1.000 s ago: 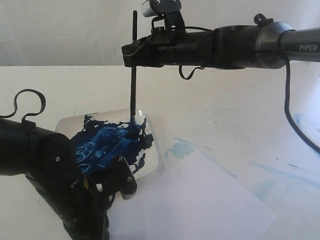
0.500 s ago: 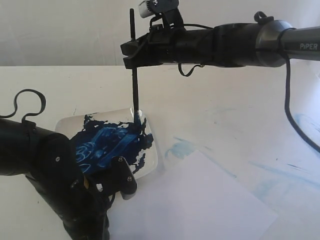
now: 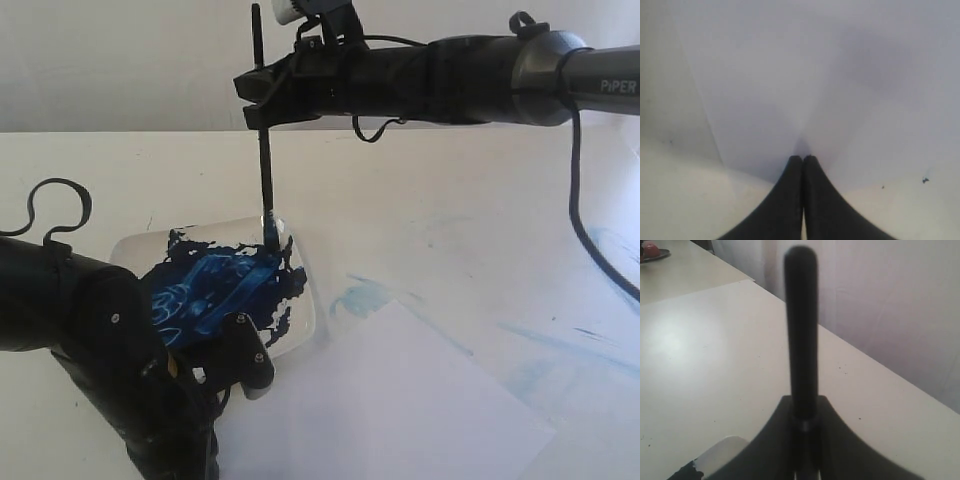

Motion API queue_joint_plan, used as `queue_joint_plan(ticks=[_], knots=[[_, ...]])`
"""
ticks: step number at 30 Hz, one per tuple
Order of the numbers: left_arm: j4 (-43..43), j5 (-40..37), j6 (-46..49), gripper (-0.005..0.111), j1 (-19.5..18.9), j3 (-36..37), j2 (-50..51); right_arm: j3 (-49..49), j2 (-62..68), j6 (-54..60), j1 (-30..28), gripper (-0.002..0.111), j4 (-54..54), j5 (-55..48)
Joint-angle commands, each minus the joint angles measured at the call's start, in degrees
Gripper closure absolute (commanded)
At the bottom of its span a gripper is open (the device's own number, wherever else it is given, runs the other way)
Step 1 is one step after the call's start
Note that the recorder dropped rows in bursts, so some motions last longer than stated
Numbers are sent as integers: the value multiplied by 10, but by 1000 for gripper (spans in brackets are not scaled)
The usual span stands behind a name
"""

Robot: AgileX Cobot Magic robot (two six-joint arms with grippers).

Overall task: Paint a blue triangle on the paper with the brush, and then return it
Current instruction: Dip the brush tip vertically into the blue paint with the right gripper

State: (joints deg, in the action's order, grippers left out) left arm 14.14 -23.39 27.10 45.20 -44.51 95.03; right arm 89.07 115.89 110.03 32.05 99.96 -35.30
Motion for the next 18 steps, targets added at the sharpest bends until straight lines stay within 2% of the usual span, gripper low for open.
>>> queue_joint_plan(ticks=[1, 11, 18], knots=[[4, -18, 0, 107, 1, 5, 3, 13, -4, 8, -1, 105, 0, -20], [4, -18, 0, 107, 1, 5, 3, 13, 25, 0, -1, 105, 0, -78], [4, -18, 0, 107, 1, 5, 3, 15, 16, -27, -1, 105, 0, -79]])
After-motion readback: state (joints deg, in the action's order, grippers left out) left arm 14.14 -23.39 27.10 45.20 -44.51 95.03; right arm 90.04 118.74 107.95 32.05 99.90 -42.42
